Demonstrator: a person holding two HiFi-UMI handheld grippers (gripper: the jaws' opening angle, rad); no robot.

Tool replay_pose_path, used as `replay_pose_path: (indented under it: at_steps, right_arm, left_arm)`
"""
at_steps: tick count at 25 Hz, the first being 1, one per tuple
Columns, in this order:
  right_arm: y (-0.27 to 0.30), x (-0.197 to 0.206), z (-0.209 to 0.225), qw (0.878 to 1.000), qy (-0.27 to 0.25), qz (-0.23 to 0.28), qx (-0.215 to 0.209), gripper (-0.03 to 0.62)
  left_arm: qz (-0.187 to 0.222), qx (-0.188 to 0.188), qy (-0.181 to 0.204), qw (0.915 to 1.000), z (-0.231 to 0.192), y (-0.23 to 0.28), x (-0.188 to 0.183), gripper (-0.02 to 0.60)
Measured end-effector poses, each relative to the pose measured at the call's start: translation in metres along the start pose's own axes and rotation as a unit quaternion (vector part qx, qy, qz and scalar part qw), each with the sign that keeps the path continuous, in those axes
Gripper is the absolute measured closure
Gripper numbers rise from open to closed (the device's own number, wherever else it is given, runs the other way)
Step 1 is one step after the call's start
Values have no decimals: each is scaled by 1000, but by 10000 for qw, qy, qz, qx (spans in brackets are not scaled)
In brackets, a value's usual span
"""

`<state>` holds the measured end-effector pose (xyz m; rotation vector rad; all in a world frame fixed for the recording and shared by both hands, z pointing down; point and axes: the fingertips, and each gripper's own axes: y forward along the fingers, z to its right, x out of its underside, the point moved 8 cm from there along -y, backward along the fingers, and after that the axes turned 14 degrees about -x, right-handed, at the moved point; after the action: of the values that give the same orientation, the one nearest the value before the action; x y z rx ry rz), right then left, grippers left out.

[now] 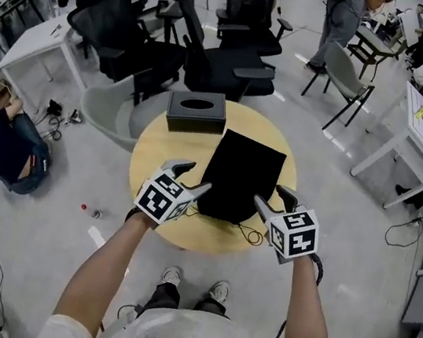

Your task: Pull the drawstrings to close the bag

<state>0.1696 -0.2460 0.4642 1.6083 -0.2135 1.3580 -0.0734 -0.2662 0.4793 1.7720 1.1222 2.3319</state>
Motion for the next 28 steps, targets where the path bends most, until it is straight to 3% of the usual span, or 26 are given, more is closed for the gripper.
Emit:
replay_pose_path:
  at_steps: [12,28]
  right_arm:
    - [18,44,-6,9975,70,-575,-414,361]
    - [49,108,-23,9846,95,-1491,-908,381]
  left_arm:
    - [-760,331,361,9959,21,14,48,318]
    - [-1576,846,1163,9770,45,37,107,318]
